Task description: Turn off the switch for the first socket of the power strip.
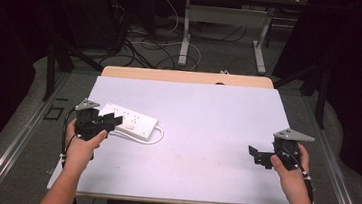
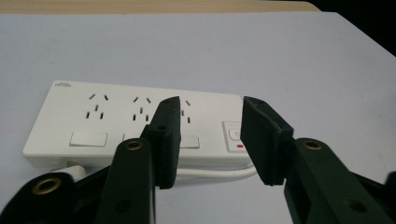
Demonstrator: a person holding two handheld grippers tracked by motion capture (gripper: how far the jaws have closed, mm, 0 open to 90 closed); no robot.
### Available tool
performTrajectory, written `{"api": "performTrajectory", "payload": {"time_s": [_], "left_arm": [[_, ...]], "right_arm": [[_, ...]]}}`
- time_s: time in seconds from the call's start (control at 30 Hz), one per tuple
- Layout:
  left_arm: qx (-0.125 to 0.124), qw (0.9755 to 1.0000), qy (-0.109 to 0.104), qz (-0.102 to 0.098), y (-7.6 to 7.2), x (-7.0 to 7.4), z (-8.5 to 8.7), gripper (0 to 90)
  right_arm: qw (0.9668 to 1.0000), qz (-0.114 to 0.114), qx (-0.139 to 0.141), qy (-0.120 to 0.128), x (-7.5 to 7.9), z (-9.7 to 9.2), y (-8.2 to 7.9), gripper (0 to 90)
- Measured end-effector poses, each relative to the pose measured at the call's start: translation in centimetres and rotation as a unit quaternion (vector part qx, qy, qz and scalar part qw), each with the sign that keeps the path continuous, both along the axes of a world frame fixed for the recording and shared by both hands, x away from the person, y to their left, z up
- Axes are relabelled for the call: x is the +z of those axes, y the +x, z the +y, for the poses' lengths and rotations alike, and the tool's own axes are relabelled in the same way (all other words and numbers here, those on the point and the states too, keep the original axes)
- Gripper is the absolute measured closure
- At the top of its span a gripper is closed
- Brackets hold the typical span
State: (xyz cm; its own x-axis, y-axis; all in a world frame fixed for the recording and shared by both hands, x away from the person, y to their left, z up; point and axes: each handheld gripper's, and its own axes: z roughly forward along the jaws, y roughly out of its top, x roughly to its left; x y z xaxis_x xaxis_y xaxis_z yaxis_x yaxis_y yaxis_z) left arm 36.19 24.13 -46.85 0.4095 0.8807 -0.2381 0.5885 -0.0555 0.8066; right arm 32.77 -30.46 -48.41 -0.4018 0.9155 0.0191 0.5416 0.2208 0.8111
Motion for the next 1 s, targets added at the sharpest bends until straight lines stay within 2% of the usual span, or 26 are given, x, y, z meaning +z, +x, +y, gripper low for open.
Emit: {"api": "performTrajectory", "payload": {"time_s": [0.1,0.13,0.2,0.37,0.4,0.6,0.67,0.8,1.0], "left_arm": [[-0.007,0.9999,0.002,-0.008,-0.1,0.3,-0.1,50.9],[-0.015,0.9998,0.011,-0.008,-0.2,0.6,-0.1,48.9],[-0.022,0.9996,0.007,-0.018,-0.5,1.1,-0.3,46.5],[-0.026,0.9991,0.010,-0.032,-0.9,1.6,-0.5,41.4],[-0.025,0.9990,0.014,-0.035,-1.1,1.7,-0.5,38.3],[-0.023,0.9978,0.032,-0.054,-1.9,2.1,-0.3,35.9],[-0.021,0.9976,0.042,-0.051,-2.3,2.3,-0.1,34.0],[-0.018,0.9981,0.034,-0.047,-3.0,2.2,0.3,30.5],[-0.022,0.9989,0.006,-0.040,-3.9,2.0,0.9,15.6]], "right_arm": [[1.0000,0.000,-0.001,0.000,0.0,0.0,0.0,0.0],[1.0000,-0.002,0.001,-0.001,0.0,0.0,0.0,0.0],[1.0000,-0.002,0.001,-0.001,0.1,0.0,0.0,0.0],[1.0000,0.000,0.000,0.001,0.0,0.0,0.0,0.0],[1.0000,0.000,0.001,0.002,0.0,0.0,0.0,0.0],[1.0000,-0.001,0.001,0.002,0.0,0.0,0.0,0.0],[1.0000,0.000,-0.001,0.001,0.1,0.0,-0.1,0.0],[1.0000,-0.001,0.000,0.000,0.1,0.0,0.0,0.0],[1.0000,-0.001,0.002,0.002,0.1,0.1,0.0,0.0]]}}
